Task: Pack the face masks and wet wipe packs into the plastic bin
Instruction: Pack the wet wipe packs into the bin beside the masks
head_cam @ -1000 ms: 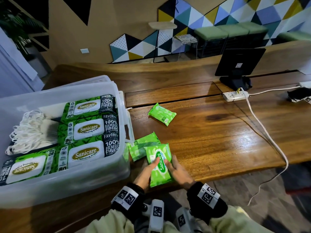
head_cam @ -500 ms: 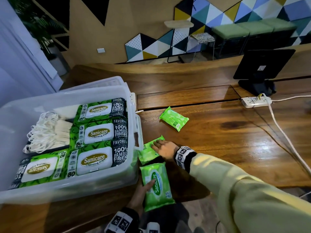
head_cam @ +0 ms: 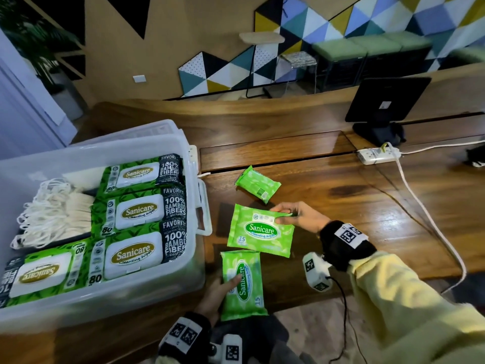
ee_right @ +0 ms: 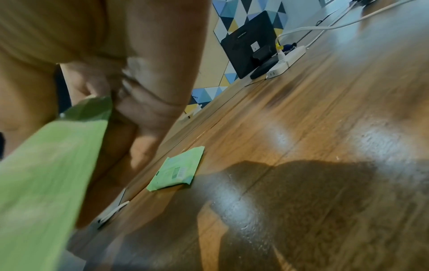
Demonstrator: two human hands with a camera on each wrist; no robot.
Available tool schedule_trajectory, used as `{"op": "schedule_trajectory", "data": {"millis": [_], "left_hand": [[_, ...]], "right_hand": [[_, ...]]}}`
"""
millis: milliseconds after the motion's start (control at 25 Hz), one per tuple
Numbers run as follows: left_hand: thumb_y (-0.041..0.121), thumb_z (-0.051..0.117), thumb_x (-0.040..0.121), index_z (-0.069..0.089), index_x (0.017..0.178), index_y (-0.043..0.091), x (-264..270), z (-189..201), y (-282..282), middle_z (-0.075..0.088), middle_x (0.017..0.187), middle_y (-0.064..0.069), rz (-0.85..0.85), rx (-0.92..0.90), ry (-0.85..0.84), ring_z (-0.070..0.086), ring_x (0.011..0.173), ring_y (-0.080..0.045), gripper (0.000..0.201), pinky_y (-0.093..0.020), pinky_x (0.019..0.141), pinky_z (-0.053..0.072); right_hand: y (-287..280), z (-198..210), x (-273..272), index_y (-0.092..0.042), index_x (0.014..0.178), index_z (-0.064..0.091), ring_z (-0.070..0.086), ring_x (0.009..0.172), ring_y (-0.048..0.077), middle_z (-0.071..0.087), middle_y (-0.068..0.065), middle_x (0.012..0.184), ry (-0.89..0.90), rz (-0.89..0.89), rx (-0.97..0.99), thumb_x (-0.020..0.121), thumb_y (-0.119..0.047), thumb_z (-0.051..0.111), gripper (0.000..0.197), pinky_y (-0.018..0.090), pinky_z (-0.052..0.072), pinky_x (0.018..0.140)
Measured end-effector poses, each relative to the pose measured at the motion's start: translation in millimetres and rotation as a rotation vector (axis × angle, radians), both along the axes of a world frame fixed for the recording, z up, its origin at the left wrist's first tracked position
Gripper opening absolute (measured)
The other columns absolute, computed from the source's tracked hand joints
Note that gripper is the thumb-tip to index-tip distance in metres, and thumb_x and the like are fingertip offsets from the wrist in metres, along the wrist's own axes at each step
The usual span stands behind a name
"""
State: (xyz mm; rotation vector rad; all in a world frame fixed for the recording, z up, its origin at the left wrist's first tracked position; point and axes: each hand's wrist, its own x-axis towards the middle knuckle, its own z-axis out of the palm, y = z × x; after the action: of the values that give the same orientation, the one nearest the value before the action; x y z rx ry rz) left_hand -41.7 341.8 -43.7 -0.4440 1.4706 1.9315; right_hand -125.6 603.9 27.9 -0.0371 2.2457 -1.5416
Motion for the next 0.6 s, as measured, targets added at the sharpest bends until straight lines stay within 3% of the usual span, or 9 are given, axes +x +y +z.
{"op": "schedule_trajectory", "data": {"millis": [120,240,320,400,480,520,600], "left_hand": [[0.022,0.067,0.074,0.057,0.118,0.014,-2,1,2,0.069,0.112,-0.013,-0.024,-0.006,0.015,0.066,0.102,-0.031,0.046,-0.042,0.080,0.056],[0.026,0.063,0.082,0.051,0.125,0.014,-5,5,3,0.064,0.119,-0.011,-0.019,-0.037,0.036,0.062,0.107,-0.027,0.047,-0.039,0.087,0.053],[0.032,0.070,0.077,0.045,0.133,0.009,-7,4,1,0.064,0.122,-0.011,0.012,-0.045,0.024,0.063,0.107,-0.025,0.065,-0.040,0.093,0.051],[0.028,0.064,0.086,0.046,0.131,0.007,-8,7,2,0.069,0.109,-0.007,0.023,-0.019,0.035,0.067,0.094,-0.019,0.053,-0.033,0.083,0.055],[0.026,0.054,0.091,0.050,0.122,0.018,-8,15,7,0.064,0.113,-0.002,0.004,-0.015,0.063,0.065,0.093,-0.013,0.032,-0.025,0.082,0.052],[0.025,0.053,0.092,0.053,0.117,0.016,-9,17,10,0.064,0.113,-0.002,0.003,-0.026,0.078,0.066,0.089,-0.009,0.027,-0.022,0.080,0.052],[0.023,0.045,0.095,0.057,0.118,0.006,-9,22,16,0.067,0.103,-0.008,0.053,-0.026,0.110,0.070,0.074,-0.007,0.030,-0.019,0.065,0.055]], "right_hand": [[0,9,8,-0.009,0.111,0.056,0.063,0.085,-0.001,0.063,-0.002,0.099,-0.068,0.087,-0.022,0.081,0.001,0.065,0.032,0.013,0.049,0.081],[-3,31,11,-0.024,0.103,0.053,0.058,0.106,0.015,0.061,-0.001,0.109,-0.105,0.295,0.098,0.077,-0.002,0.072,0.039,0.028,0.046,0.094],[-8,51,8,-0.029,0.102,0.056,0.051,0.113,0.009,0.058,-0.007,0.114,-0.093,0.438,0.208,0.076,-0.006,0.073,0.039,0.032,0.037,0.097],[-19,63,3,-0.031,0.103,0.057,0.053,0.103,0.005,0.059,-0.008,0.108,-0.089,0.493,0.273,0.074,-0.009,0.075,0.041,0.030,0.038,0.088],[-40,62,-1,-0.025,0.108,0.054,0.056,0.091,0.009,0.059,-0.004,0.101,-0.090,0.493,0.319,0.073,-0.011,0.076,0.043,0.025,0.040,0.076],[-52,58,-3,-0.020,0.111,0.053,0.056,0.093,0.013,0.058,-0.002,0.104,-0.084,0.501,0.362,0.074,-0.013,0.076,0.044,0.025,0.040,0.073],[-72,44,-6,-0.013,0.108,0.056,0.055,0.093,0.017,0.058,0.002,0.103,-0.052,0.505,0.415,0.076,-0.018,0.075,0.037,0.024,0.039,0.070]]}}
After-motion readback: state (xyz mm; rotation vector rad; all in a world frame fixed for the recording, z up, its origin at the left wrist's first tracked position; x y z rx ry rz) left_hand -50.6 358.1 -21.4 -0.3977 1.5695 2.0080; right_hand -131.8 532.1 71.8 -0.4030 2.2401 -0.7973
